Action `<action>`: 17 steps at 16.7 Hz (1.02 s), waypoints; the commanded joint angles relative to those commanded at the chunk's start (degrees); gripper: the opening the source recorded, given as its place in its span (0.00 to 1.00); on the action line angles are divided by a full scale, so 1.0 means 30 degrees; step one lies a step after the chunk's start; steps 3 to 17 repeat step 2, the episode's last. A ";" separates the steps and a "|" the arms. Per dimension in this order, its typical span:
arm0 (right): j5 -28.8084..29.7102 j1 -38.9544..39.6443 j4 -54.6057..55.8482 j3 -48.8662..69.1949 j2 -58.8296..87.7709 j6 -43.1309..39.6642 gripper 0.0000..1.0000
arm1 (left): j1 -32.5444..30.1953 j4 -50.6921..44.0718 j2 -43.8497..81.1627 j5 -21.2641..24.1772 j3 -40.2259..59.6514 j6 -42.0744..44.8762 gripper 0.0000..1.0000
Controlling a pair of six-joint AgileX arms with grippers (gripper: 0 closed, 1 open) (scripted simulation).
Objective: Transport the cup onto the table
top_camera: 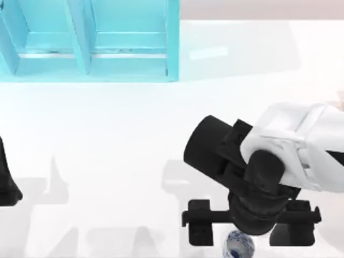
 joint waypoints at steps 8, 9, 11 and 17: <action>0.0000 0.0000 0.0000 0.0000 0.0000 0.0000 1.00 | 0.0000 0.0000 0.0000 0.0000 0.0000 0.0000 1.00; 0.0000 0.0000 0.0000 0.0000 0.0000 0.0000 1.00 | 0.0000 0.0000 0.0000 0.0000 0.0000 0.0000 1.00; 0.0000 0.0000 0.0000 0.0000 0.0000 0.0000 1.00 | 0.0000 0.0000 0.0000 0.0000 0.0000 0.0000 1.00; 0.0000 0.0000 0.0000 0.0000 0.0000 0.0000 1.00 | 0.0000 0.0000 0.0000 0.0000 0.0000 0.0000 1.00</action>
